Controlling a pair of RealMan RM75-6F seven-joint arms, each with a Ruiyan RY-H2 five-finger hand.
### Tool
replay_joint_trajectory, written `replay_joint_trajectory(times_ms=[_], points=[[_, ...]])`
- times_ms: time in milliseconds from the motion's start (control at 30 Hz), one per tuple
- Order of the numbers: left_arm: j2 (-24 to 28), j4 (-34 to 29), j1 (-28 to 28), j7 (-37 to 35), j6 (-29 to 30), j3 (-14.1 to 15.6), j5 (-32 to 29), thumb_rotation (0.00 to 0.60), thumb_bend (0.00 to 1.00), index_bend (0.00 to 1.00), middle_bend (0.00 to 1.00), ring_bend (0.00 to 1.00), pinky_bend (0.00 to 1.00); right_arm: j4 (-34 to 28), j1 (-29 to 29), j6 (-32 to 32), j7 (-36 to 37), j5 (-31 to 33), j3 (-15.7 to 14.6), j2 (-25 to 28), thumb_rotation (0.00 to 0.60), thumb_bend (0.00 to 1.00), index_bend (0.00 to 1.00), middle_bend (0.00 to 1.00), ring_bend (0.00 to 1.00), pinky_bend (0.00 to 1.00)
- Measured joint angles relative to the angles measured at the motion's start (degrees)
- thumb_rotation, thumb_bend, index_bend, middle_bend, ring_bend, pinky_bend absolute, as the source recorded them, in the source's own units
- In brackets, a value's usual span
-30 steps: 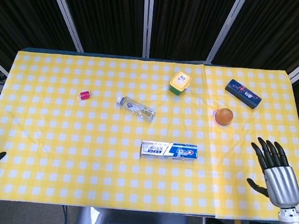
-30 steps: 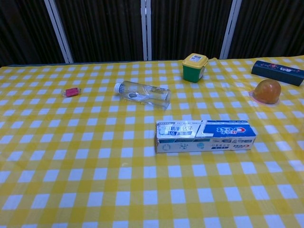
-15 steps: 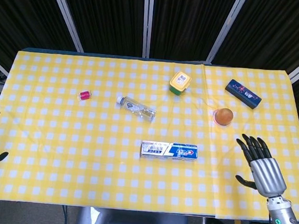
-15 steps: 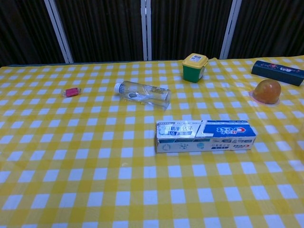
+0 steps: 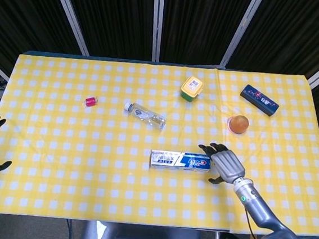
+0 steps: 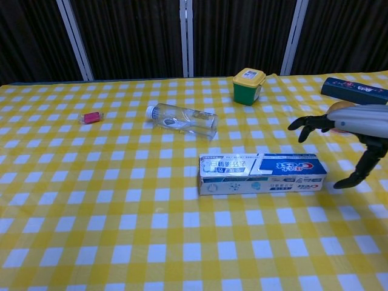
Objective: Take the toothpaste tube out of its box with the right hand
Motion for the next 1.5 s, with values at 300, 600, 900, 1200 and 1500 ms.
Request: replay_joint_trajectory(times_ms=[300,600,900,1200,1500], points=[[0.0,0.1,-0.2,-0.3,-0.2,-0.1,-0.1,0.6,0.0,0.0,0.0,0.0,0.0,4.1,3.6,-2.7,-6.5,7.0,1.3,-6.3,0.6,0.1,0.28,0.33,0.25,0.26],[-0.1,0.1,-0.3,-0.2,-0.4,0.1,0.0,0.6,0.0,0.0,0.0,0.0,0.0,5.8,3.8,-0.3,-5.6,7.1,1.7,-9.2,0.6,0.22,0.39,0.44,0.37,0.45],[0.1,0.1,-0.4,-0.5,-0.6,0.2,-0.1,0.6,0.0,0.0,0.0,0.0,0.0,1.7,3.0,3.0,-1.7,2.3,1.8,-5.9,0.6,0.25,0.4,0.45,0.37,0.45],[0.7,-0.5,-0.1,-1.6,0.2,0.3,0.9,0.6,0.0,0.0,0.0,0.0,0.0,-8.2,2.3,7.3,-0.8,-2.4,3.2,3.4,0.6,0.26,0.41,0.45,0.38,0.45],[1.4,-1.1,0.3,-2.9,1.0,0.4,1.5,0.6,0.0,0.0,0.0,0.0,0.0,-17.6,2.6,10.7,-4.4,-2.5,7.9,13.2,0.6,0.28,0.42,0.46,0.39,0.45]])
